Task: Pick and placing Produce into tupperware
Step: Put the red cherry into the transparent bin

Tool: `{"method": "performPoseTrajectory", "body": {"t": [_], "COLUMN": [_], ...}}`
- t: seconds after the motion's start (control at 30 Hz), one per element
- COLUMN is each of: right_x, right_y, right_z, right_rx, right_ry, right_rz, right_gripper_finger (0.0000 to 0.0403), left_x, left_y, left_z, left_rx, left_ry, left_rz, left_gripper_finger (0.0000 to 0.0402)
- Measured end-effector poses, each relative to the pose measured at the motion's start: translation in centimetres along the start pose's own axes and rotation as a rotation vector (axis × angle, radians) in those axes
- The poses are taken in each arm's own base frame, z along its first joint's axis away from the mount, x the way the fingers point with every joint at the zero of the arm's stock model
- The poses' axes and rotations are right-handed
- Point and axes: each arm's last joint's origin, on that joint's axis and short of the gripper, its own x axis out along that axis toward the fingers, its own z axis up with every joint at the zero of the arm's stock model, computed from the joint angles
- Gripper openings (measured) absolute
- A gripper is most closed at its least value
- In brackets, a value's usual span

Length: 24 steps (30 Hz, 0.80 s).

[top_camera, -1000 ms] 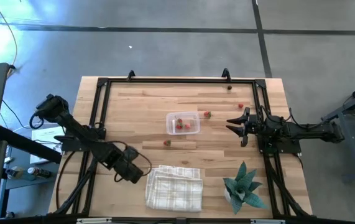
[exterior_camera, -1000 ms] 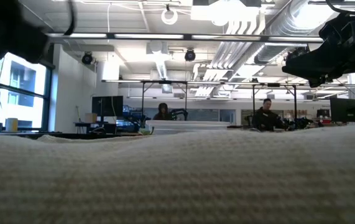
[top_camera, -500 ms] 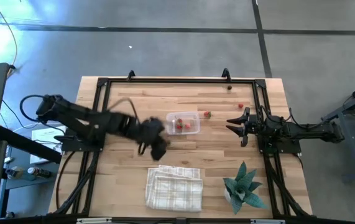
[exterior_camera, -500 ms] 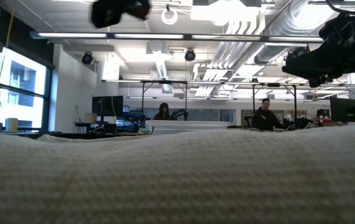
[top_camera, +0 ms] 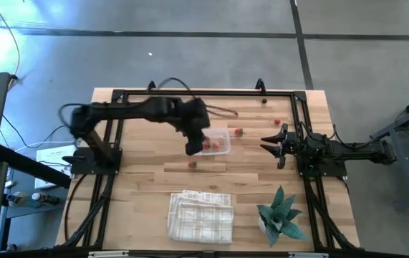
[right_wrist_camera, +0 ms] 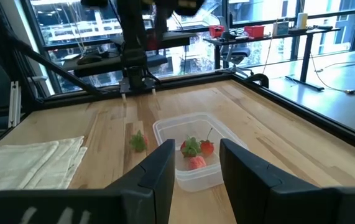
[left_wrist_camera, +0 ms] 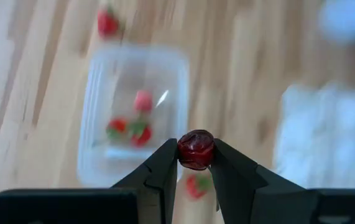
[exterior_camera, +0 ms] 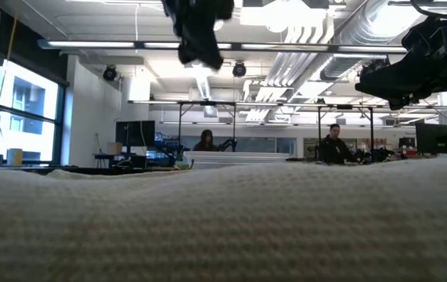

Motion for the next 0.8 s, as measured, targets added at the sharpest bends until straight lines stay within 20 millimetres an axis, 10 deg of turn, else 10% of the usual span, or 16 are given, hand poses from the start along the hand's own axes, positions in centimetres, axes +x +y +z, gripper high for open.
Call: {"method": "performPoseTrajectory", "body": {"t": [0.43, 0.8], "right_x": [0.0, 0.0], "right_y": [0.0, 0.0], "right_z": [0.0, 0.0], "right_rx": [0.000, 0.000], "right_ry": [0.000, 0.000], "right_rz": [0.000, 0.000], "right_gripper_finger": [0.0117, 0.0117], "left_x": [10.8, 13.4], "left_y": [2.1, 5.8], "left_z": [-0.6, -1.0], "left_rx": [0.117, 0.032], "left_ry": [0.327, 0.350], "left_rz": [0.113, 0.129], "left_gripper_finger": [0.0083, 0.0083]}}
